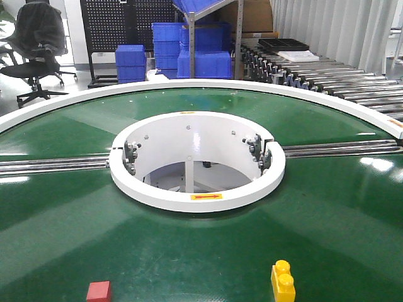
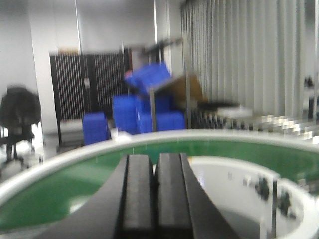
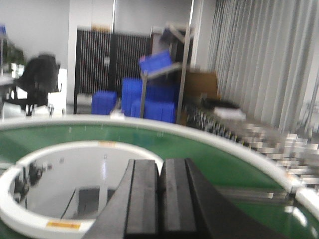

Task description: Pick red and yellow blocks into blue bin

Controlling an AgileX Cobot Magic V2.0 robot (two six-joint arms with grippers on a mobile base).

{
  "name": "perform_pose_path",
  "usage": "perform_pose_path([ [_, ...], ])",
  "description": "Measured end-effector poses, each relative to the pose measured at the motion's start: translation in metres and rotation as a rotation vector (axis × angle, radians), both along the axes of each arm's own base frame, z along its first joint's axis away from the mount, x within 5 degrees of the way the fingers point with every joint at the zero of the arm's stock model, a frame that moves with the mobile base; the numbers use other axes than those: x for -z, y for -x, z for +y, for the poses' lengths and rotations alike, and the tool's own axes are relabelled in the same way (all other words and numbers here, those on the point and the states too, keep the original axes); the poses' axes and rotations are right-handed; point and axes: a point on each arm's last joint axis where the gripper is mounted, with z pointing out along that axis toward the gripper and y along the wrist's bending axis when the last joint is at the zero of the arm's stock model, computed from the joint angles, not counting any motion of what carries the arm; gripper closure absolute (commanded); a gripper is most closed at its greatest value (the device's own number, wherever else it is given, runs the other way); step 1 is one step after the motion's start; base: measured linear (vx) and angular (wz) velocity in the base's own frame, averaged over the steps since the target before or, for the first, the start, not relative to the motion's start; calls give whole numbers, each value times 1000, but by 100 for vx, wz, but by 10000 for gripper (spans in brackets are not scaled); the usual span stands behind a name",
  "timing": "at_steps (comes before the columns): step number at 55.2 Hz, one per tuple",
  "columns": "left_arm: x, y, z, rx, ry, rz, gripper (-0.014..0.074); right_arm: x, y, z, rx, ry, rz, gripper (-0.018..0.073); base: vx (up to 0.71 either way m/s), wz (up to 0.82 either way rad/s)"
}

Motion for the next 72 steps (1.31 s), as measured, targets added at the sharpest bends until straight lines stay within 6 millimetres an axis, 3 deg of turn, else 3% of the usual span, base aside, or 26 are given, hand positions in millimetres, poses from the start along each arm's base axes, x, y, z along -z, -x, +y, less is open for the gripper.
perform_pose_path([
  [5,22,-38,-5,1,-16,132,594,12,-33,3,-1,1,108,570,0,0],
  [11,44,-61,-7,3,-30,238,594,26,-55,5,0,5,192,566,0,0],
  [20,50,-67,-8,3,-34,268,588,36,-70,6,0,6,245,555,0,0],
  [26,48,-67,-8,1,-31,248,548,36,-70,6,-1,6,241,500,0,0],
  [33,47,-67,-8,0,-30,233,442,36,-71,6,-2,6,235,363,0,0],
  [44,46,-67,-8,-1,-29,225,159,38,-70,6,1,6,257,-23,0,0],
  [50,45,-67,-8,-2,-28,218,46,36,-70,6,-3,-10,246,-148,0,0],
  [59,45,-67,-8,-1,-9,221,1,37,-75,8,-13,-79,265,-148,0,0],
  [65,45,-67,-8,0,2,222,7,52,-93,16,-28,-76,464,-118,0,0],
  [72,45,-67,-8,0,2,222,7,75,-124,40,-84,-27,687,-92,0,0],
])
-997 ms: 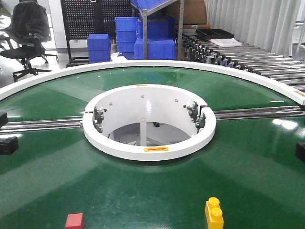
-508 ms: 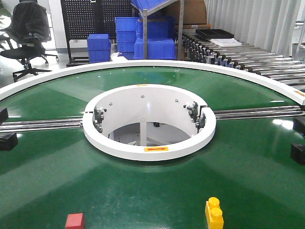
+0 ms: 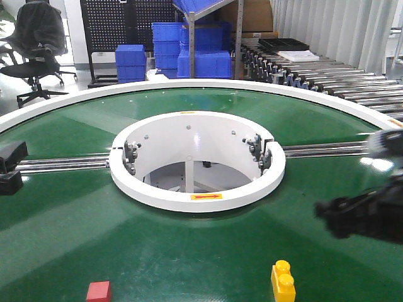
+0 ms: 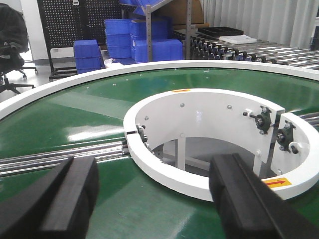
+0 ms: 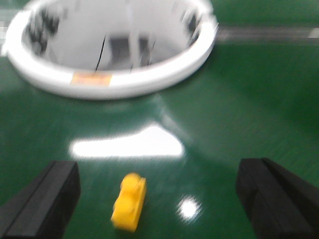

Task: Pick red and yellow blocks into blue bin
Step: 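Lower the left gripper to the red cube and the right to the yellow brick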

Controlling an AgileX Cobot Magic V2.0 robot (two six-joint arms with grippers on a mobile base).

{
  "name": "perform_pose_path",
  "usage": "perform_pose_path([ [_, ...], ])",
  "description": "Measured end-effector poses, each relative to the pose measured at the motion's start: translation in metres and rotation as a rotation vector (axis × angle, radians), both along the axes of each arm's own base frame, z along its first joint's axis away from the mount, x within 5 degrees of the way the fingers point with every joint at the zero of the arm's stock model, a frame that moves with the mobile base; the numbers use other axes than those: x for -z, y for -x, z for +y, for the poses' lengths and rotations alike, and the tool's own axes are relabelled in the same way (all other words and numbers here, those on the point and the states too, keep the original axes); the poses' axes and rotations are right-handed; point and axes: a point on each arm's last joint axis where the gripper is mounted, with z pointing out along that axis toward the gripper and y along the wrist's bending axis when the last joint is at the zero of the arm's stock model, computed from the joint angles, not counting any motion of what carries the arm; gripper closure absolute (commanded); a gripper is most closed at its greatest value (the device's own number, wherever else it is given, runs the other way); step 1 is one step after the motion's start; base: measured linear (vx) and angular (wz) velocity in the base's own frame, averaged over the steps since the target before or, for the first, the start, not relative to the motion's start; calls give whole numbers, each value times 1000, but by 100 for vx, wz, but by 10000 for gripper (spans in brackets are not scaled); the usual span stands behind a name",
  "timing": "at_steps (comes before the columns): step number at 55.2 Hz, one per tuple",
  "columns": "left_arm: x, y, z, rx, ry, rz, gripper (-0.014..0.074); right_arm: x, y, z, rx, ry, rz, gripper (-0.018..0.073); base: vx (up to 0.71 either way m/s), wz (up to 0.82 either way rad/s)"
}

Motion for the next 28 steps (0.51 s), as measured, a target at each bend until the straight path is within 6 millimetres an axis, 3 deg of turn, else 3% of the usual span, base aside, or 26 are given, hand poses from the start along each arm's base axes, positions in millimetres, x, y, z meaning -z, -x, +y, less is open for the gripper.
perform_pose_path([
  [10,0,0,0,0,1,2,7,40,-42,27,-32,15,216,-85,0,0],
  [11,1,0,0,1,0,12,7,71,-62,36,-31,33,339,-77,0,0],
  [28,3,0,0,3,-1,29,7,129,-98,47,16,33,497,-52,0,0],
])
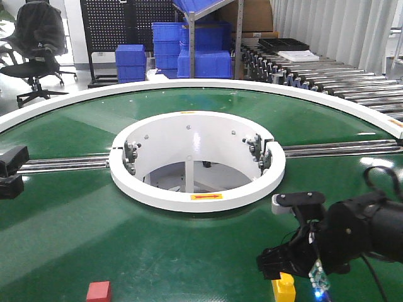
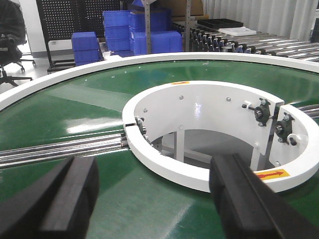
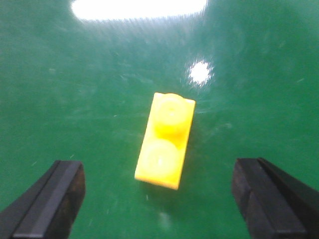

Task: Pick red and yellow blocks into blue bin
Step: 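Lower the left gripper to the red cube and the right to the yellow brick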

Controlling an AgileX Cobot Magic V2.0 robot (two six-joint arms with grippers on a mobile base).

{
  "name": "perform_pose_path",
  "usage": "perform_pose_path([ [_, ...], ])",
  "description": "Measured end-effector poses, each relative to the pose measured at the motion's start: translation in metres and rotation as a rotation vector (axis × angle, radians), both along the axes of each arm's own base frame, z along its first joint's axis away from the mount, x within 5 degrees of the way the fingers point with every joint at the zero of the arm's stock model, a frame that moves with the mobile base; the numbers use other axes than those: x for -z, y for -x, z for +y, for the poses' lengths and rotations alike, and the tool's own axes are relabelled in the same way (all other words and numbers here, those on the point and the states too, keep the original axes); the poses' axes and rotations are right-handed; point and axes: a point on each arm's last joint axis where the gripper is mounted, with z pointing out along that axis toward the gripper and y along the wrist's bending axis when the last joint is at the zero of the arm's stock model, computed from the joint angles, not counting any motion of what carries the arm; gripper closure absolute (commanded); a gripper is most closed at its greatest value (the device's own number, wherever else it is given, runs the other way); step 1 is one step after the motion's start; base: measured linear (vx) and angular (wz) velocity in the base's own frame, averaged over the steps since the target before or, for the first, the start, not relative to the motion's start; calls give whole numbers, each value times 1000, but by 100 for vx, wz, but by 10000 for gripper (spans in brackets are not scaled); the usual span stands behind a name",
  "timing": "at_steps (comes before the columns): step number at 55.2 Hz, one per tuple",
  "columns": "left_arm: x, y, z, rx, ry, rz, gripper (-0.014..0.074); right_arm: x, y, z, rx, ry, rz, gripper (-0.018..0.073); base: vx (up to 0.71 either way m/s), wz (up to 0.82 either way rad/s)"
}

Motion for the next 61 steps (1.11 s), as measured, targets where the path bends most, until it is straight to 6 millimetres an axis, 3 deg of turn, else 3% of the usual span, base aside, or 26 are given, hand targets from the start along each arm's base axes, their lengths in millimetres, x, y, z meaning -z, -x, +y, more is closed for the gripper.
perform_pose_path([
  [19,1,0,0,1,-1,10,7,33,-31,8,46,-2,29,-20,0,0],
  [32,1,0,0,2,-2,16,7,55,-39,8,44,34,88,29,0,0],
  [38,1,0,0,2,-2,16,7,62,-39,7,60,50,112,146,0,0],
  [48,1,0,0,2,-2,16,7,62,-39,5,56,76,117,573,0,0],
  [61,7,1,-1,9,-8,78,7,39,-34,3,51,81,78,573,0,0],
])
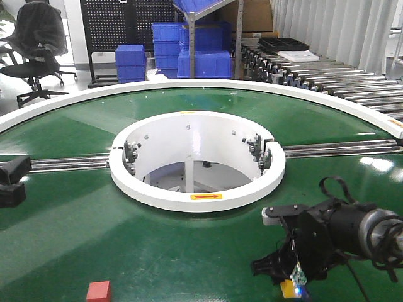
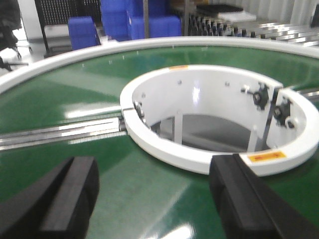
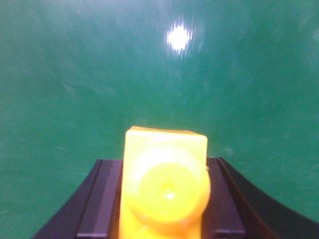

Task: Pick red and yellow blocks into blue bin
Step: 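Lower the left gripper to the red cube and the right to the yellow brick, then close both grippers on the red cube and yellow brick and lift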

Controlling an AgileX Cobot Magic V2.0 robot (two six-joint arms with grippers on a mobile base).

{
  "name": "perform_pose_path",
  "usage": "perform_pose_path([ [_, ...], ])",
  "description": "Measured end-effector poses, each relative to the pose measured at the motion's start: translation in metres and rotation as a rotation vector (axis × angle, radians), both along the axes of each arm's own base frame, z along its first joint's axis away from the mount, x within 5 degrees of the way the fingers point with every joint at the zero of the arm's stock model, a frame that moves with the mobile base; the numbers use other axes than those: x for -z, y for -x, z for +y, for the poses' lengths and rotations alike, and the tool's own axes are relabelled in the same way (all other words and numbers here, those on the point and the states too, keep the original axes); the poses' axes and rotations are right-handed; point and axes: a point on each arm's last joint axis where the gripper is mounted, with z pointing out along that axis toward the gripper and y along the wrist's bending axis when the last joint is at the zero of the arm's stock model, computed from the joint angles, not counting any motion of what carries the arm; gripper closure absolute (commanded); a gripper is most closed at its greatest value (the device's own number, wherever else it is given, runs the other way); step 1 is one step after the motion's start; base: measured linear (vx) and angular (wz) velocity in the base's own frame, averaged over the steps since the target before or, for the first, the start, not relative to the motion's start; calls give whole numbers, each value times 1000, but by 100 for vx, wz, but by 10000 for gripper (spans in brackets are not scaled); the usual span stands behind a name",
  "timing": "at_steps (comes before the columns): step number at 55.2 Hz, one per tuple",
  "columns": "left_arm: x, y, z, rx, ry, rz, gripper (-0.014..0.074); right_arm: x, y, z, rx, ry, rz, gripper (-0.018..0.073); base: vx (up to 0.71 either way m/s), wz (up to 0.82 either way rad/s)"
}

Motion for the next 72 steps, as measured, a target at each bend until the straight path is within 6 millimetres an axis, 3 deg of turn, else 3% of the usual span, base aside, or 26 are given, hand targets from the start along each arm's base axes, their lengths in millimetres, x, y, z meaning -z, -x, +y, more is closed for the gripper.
perform_pose_path([
  [8,9,2,-1,11,-10,100,7,-16,3,-1,-1,-8,-40,573,0,0],
  [18,28,-6,-14,66,-28,222,7,-19,3,-1,-1,-10,-46,570,0,0],
  [30,71,-30,-41,127,-8,409,7,-18,5,-2,2,-1,-21,569,0,0],
  [52,152,-67,-58,82,40,676,7,-17,7,-2,7,2,-2,569,0,0],
  [72,179,-77,-67,77,44,703,7,-17,8,-3,9,5,8,569,0,0],
])
